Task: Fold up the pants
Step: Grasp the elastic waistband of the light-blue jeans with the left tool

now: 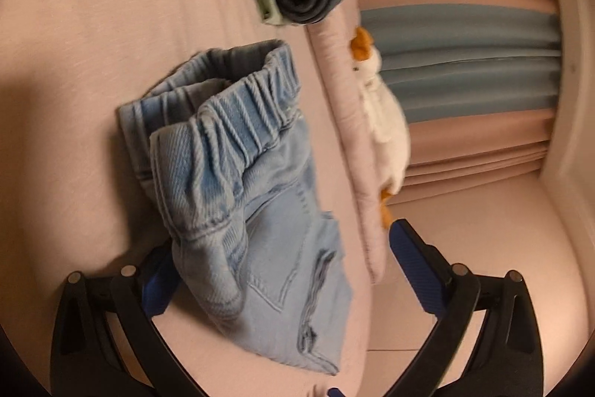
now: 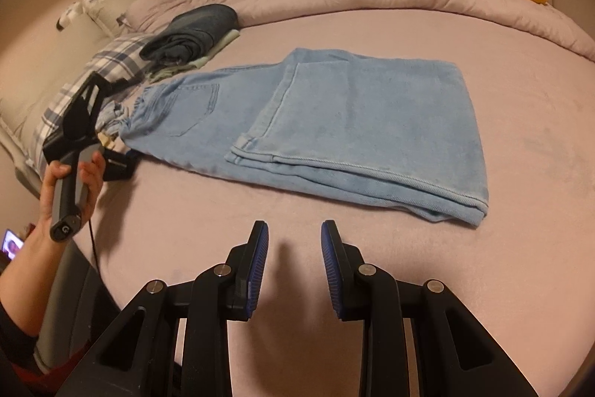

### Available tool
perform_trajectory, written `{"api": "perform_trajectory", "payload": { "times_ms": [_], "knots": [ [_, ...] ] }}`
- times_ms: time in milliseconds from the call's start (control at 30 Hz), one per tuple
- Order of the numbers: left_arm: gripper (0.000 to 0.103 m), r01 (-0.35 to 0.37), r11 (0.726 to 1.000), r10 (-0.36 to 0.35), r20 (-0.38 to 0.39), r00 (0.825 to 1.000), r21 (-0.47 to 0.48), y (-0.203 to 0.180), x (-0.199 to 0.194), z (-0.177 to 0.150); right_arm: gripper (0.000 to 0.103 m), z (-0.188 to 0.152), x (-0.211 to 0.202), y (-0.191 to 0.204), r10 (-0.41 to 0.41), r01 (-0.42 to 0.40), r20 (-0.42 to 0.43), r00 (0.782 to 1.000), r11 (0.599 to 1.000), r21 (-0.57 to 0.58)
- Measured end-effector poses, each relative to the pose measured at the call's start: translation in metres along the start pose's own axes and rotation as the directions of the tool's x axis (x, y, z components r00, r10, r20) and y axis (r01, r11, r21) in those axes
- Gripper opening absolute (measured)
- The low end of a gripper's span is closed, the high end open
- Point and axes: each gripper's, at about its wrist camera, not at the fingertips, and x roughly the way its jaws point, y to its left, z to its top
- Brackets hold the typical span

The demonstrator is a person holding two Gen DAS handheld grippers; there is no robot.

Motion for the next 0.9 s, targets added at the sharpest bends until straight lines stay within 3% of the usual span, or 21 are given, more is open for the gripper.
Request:
{"api": "perform_trajectory", "payload": {
  "times_ms": [67,100,200,267,300,367,433,533,633,733,900],
  "knots": [
    [0.091,0.003,1.000,-0.003,-0.006,1.000,0.019,-0.002,-0.003,-0.001,0.029,0.003,0.003,0.003,-0.001,0.001,-0.002,1.000,1.000,-0.008],
    [0.077,-0.018,0.999,0.018,-0.008,1.000,0.030,-0.002,-0.004,-0.001,0.029,0.005,0.005,0.005,-0.002,0.002,-0.003,1.000,1.000,-0.014],
    [0.040,-0.157,0.983,0.158,-0.008,0.987,0.092,-0.007,-0.006,-0.004,0.029,0.016,0.011,0.014,0.005,-0.005,0.003,1.000,0.999,-0.041],
    [0.024,-0.210,0.970,0.211,0.003,0.978,0.122,-0.005,-0.007,-0.006,0.029,0.028,0.019,0.022,0.020,-0.020,0.007,1.000,0.998,-0.061],
    [0.020,-0.266,0.951,0.268,0.011,0.963,0.156,-0.008,-0.006,-0.008,0.029,0.033,0.022,0.026,0.030,-0.029,0.009,1.000,0.997,-0.067],
    [0.021,-0.328,0.916,0.328,0.036,0.944,0.232,-0.016,-0.003,-0.014,0.029,0.047,0.035,0.034,0.052,-0.052,0.009,0.999,0.996,-0.074],
    [0.021,-0.383,0.862,0.378,0.082,0.922,0.332,-0.030,0.001,-0.021,0.029,0.063,0.051,0.045,0.063,-0.063,0.002,0.998,0.994,-0.090],
    [0.020,-0.397,0.828,0.388,0.108,0.915,0.396,-0.038,0.002,-0.026,0.029,0.085,0.079,0.060,0.078,-0.081,-0.027,0.997,0.991,-0.110],
    [0.020,-0.390,0.840,0.390,0.080,0.917,0.376,-0.025,0.004,-0.020,0.029,0.109,0.110,0.070,0.094,-0.100,-0.067,0.993,0.990,-0.097],
    [0.020,-0.378,0.848,0.380,0.073,0.922,0.371,-0.018,0.008,-0.018,0.029,0.134,0.140,0.075,0.037,-0.043,-0.080,0.996,0.996,-0.078],
    [0.020,-0.356,0.861,0.361,0.055,0.931,0.364,-0.013,0.009,-0.015,0.015,0.147,0.191,0.074,-0.048,0.035,-0.176,0.983,0.996,-0.077]
  ]
}}
